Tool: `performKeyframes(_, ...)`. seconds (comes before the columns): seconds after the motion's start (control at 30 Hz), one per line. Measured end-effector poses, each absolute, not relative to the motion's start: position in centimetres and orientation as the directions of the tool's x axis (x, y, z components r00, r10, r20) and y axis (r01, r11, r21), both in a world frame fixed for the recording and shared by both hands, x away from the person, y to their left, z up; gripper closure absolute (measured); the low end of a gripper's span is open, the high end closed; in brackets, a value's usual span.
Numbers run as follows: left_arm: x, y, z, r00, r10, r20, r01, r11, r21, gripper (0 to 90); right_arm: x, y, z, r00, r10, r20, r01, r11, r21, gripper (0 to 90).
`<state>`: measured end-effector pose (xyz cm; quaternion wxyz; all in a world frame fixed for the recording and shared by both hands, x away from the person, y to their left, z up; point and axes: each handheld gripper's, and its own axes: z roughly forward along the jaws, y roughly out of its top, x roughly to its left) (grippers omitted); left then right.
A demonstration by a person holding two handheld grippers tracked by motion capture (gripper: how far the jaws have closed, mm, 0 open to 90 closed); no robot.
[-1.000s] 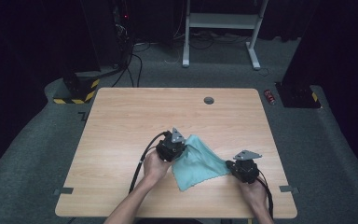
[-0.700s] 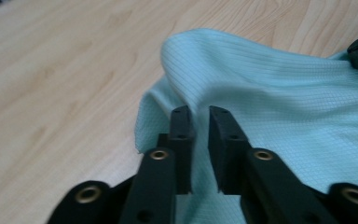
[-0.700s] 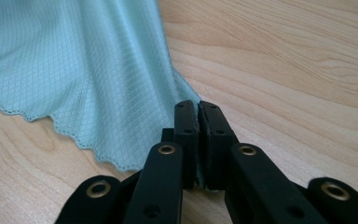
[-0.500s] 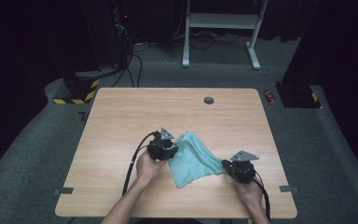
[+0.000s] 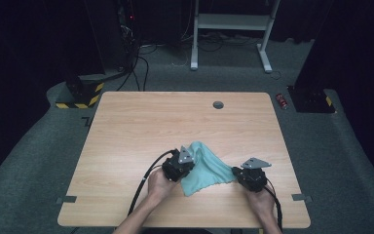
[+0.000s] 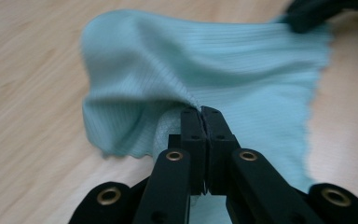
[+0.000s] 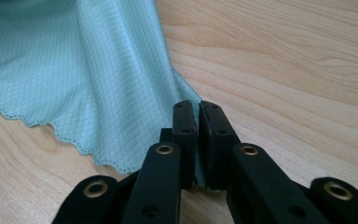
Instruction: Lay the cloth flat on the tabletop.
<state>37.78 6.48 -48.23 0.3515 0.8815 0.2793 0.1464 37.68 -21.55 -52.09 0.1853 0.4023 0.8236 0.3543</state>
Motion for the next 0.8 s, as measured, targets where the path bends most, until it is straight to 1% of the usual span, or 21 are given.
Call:
performKeyframes(0.07, 37.1, 5.5, -48.9, 0.831, 0.555, 0.044, 0.385, -0.629, 0.676, 87.5, 37.7, -21.5, -52.1, -0.607, 0.795, -0.021, 0.532, 0.425, 0.732, 85.1)
performKeyframes(0.13, 36.7, 5.0, -49.6, 0.842, 0.539, 0.028, 0.39, -0.644, 0.658, 83.0, 37.7, -21.5, -52.1, -0.607, 0.795, -0.018, 0.533, 0.423, 0.733, 84.8)
performKeyframes(0.17, 36.7, 5.0, -49.8, 0.842, 0.539, 0.023, 0.394, -0.643, 0.657, 78.8, 37.7, -21.6, -52.1, -0.607, 0.795, -0.017, 0.533, 0.423, 0.733, 84.7)
performKeyframes(0.23, 36.6, 5.5, -49.7, 0.831, 0.557, 0.008, 0.406, -0.615, 0.676, 71.1, 37.7, -21.6, -52.1, -0.608, 0.794, -0.018, 0.532, 0.424, 0.733, 84.5)
performKeyframes(0.33, 36.8, 7.5, -48.9, 0.777, 0.629, 0.001, 0.437, -0.541, 0.719, 64.4, 37.6, -21.5, -52.1, -0.609, 0.793, -0.02, 0.531, 0.426, 0.733, 84.2)
performKeyframes(0.4, 37.3, 9.3, -48.5, 0.724, 0.689, -0.023, 0.479, -0.479, 0.736, 63.1, 37.7, -21.5, -52.1, -0.609, 0.793, -0.019, 0.531, 0.426, 0.733, 83.9)
performKeyframes(0.5, 38.0, 10.5, -48.8, 0.668, 0.744, -0.033, 0.538, -0.451, 0.712, 62.3, 37.7, -21.5, -52.1, -0.61, 0.792, -0.021, 0.529, 0.427, 0.733, 83.8)
performKeyframes(0.53, 38.4, 10.6, -49.2, 0.658, 0.752, -0.039, 0.558, -0.452, 0.696, 61.6, 37.7, -21.5, -52.1, -0.61, 0.792, -0.022, 0.529, 0.428, 0.733, 83.8)
performKeyframes(0.67, 39.4, 9.8, -50.6, 0.655, 0.755, -0.032, 0.58, -0.474, 0.663, 61.1, 37.7, -21.5, -52.1, -0.609, 0.793, -0.021, 0.53, 0.426, 0.733, 83.8)
performKeyframes(0.7, 39.8, 9.5, -50.9, 0.654, 0.756, -0.025, 0.579, -0.478, 0.66, 62.0, 37.7, -21.5, -52.1, -0.609, 0.793, -0.021, 0.53, 0.426, 0.734, 83.8)
performKeyframes(0.73, 40.2, 9.2, -51.0, 0.649, 0.761, -0.024, 0.579, -0.473, 0.664, 68.4, 37.7, -21.5, -52.1, -0.609, 0.793, -0.02, 0.53, 0.426, 0.734, 83.8)
performKeyframes(0.77, 40.5, 9.1, -51.1, 0.648, 0.761, -0.031, 0.581, -0.467, 0.666, 72.1, 37.7, -21.5, -52.1, -0.608, 0.793, -0.02, 0.53, 0.425, 0.734, 83.8)
performKeyframes(0.8, 40.9, 9.0, -51.0, 0.653, 0.757, -0.036, 0.581, -0.47, 0.665, 72.1, 37.7, -21.5, -52.1, -0.608, 0.793, -0.02, 0.53, 0.425, 0.734, 83.8)
